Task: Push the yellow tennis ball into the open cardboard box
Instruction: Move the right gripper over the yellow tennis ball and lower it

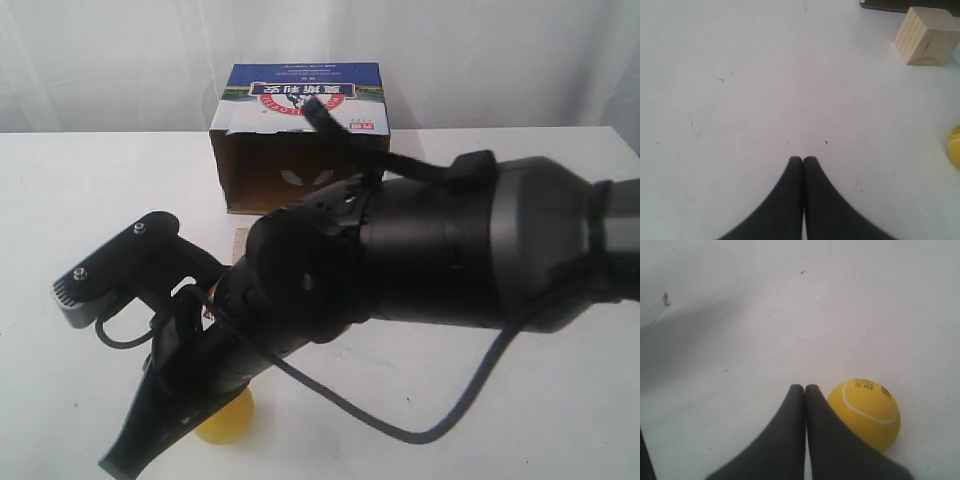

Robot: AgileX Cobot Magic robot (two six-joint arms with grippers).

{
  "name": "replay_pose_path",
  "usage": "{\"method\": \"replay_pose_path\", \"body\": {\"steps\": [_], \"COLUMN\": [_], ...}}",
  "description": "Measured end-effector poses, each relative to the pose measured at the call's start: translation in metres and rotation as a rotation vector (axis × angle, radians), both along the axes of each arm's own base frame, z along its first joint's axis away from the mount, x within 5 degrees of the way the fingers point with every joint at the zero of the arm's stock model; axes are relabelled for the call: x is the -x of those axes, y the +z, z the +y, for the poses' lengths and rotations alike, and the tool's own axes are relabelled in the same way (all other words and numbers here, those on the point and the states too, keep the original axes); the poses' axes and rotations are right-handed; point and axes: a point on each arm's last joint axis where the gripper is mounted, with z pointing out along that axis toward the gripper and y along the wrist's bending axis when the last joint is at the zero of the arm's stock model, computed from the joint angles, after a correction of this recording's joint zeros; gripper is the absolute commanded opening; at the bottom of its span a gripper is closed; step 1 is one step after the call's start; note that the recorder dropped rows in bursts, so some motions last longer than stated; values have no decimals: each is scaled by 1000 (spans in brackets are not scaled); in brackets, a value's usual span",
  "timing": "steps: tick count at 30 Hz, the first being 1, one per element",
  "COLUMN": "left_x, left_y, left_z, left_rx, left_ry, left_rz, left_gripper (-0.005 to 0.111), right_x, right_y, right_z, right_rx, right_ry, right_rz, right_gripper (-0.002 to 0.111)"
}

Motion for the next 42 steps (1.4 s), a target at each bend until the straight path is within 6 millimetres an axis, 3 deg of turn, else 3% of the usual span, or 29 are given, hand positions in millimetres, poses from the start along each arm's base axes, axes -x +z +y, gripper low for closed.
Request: {"method": "replay_pose_path", "body": {"steps": [10,20,27,42], "left_x": [0,0,0,0], "left_y": [0,0,0,0], "left_z": [0,0,0,0], "left_rx": [0,0,0,0], "left_ry": [0,0,0,0], "left_rz": [0,0,0,0], "left_gripper": [0,0,0,0], "right_x": [-6,-7,-12,-28], "right_y": [-27,-38,-49,-44], "right_z": [9,10,-5,-35], "right_rx": [27,66,125,174], "right_ry": [-12,-2,-27,-87], "right_rz": [7,22,58,88], "right_gripper": [0,0,0,0]}}
